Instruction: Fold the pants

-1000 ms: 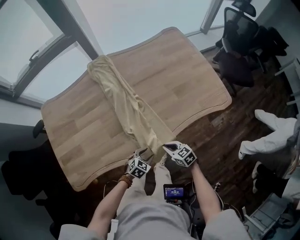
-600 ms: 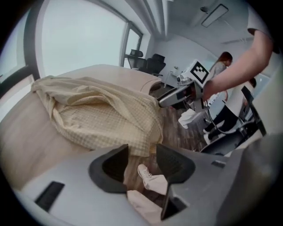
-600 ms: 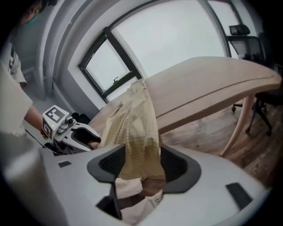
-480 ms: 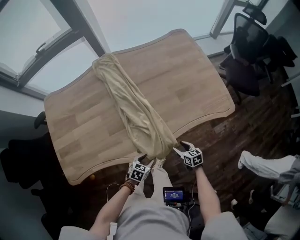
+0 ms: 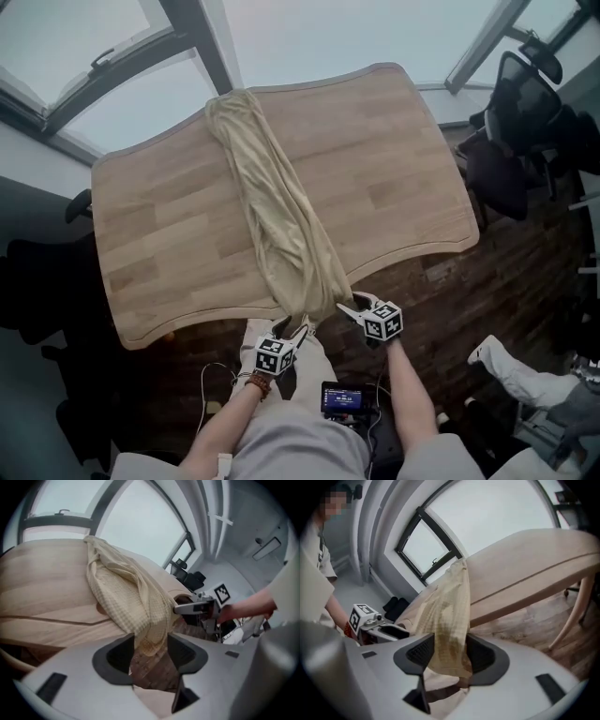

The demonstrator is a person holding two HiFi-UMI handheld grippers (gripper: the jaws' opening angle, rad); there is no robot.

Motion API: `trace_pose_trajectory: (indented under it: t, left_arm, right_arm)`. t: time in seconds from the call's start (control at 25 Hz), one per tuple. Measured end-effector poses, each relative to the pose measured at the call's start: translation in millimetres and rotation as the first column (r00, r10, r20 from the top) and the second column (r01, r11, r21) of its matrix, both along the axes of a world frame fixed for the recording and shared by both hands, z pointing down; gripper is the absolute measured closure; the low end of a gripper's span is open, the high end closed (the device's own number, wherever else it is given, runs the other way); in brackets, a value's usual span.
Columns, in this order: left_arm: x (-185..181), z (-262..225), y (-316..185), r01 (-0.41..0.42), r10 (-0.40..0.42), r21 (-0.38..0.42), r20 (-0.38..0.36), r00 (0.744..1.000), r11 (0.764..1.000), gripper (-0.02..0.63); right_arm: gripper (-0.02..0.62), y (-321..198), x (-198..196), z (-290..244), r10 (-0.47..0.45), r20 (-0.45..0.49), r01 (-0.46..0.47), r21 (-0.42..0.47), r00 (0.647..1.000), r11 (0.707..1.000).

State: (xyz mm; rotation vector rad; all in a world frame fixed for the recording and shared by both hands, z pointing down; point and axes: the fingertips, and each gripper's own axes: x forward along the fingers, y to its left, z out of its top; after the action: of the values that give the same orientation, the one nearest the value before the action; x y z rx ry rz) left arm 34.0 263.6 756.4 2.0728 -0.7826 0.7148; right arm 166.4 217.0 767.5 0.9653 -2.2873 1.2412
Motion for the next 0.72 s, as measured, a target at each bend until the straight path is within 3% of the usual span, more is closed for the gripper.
trace_pose_trajectory:
  t: [0.12,0.16,0.24,0.28,0.32,0.36,0.48,0.56,0.64,0.72]
  left_arm:
    - [11.4,17.5,9.5,-0.047,0.047,-0.025,0.010,0.999,0.999,0.330]
    - [14.2,22.1,8.2,-0.020,0.021,-0.039,0.005,1.000,0.999,0.328]
    - [15.6,27.1,3.3,0.036,-0.036,-0.059,0.009,0.999,0.998,0.332]
    - [14.1,25.8,1.4,0.044,-0.043,-0.062,0.018,0.999,0.997,0.394]
    - [12.2,20.8,0.9,0.030,-0.029,-0.063,0.015,0.999,0.998,0.552]
    - [10.7,11.4,1.9,-0.005,0.004,-0.065,-0.014,1.000,0.998,0.598]
    - [-0.3,-36.4,9.9,-0.147,0.136,-0.055,-0.166,0.977,0.988,0.600]
    - [-11.9,-76.3,10.1,-0.214,0.206,-0.013,-0.225,0.952,0.977,0.600]
    - [-20.6,-117.9,-2.1,-0.238,0.240,0.043,-0.277,0.930,0.970,0.600]
    - [-31.7,-154.6,-33.3,-0.191,0.211,0.092,-0.345,0.915,0.977,0.598]
  right_arm:
    - [0.360,-5.5,-4.6,10.4,-0.060,-0.032,0.060,-0.019,0.998,0.998]
    - [0.400,-4.1,-12.9,10.0,-0.100,-0.019,0.100,-0.039,0.995,0.994]
    - [0.555,2.5,-29.3,0.5,-0.164,0.028,0.165,-0.069,0.986,0.984]
    - [0.560,6.0,-34.9,-8.2,-0.182,0.057,0.186,-0.076,0.982,0.980]
    - [0.563,8.3,-37.8,-18.7,-0.193,0.083,0.200,-0.080,0.978,0.977]
    - [0.563,8.7,-38.3,-30.4,-0.201,0.100,0.209,-0.078,0.974,0.975]
    - [0.565,3.0,-35.2,-73.2,-0.239,0.109,0.243,-0.024,0.965,0.970]
    - [0.565,-1.2,-37.9,-108.3,-0.310,0.123,0.310,0.020,0.943,0.951]
    - [0.565,-12.6,-47.0,-145.2,-0.385,0.154,0.380,0.065,0.910,0.923]
    - [0.565,-40.7,-59.3,-177.1,-0.418,0.178,0.403,0.116,0.891,0.908]
